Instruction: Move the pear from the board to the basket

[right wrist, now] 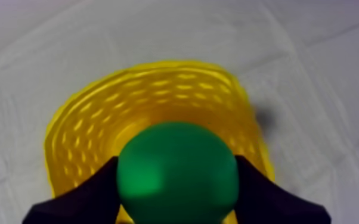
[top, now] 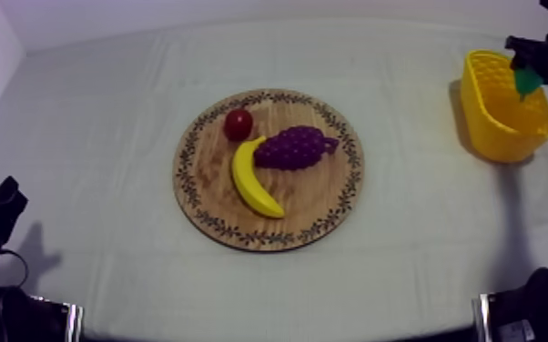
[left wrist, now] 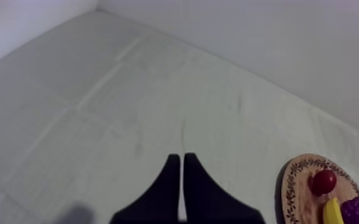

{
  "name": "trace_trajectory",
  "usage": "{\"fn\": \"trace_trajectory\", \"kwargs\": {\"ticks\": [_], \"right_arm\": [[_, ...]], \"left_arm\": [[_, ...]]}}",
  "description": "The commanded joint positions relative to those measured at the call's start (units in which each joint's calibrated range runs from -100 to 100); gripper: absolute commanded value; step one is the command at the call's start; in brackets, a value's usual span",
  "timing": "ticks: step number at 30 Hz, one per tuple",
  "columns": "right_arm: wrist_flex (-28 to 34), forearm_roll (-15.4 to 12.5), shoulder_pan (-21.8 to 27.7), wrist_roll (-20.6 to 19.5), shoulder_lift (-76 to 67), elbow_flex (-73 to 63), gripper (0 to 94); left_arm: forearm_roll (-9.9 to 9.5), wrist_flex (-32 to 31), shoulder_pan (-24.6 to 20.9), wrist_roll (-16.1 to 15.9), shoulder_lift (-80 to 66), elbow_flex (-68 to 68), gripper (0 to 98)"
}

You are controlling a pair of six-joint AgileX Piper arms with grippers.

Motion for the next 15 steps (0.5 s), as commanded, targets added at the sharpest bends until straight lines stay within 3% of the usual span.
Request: {"fn": "trace_trajectory", "kwargs": {"ticks": [1, 7, 15], "right_arm": [[-0.1, -1.1, 0.1, 3.5, 1.4, 0.2, 39.0], [-1.6, -3.2, 0.4, 6.2, 3.8, 0.7, 42.7], [-4.8, -4.7, 0.2, 8.2, 4.8, 2.0, 62.5]], "left_arm": [[0.00, 0.0, 0.0, 0.0, 0.0, 0.0, 0.1], [0.00, 0.0, 0.0, 0.0, 0.0, 0.0, 0.1], [0.00, 0.0, 0.0, 0.0, 0.0, 0.0, 0.1]]}}
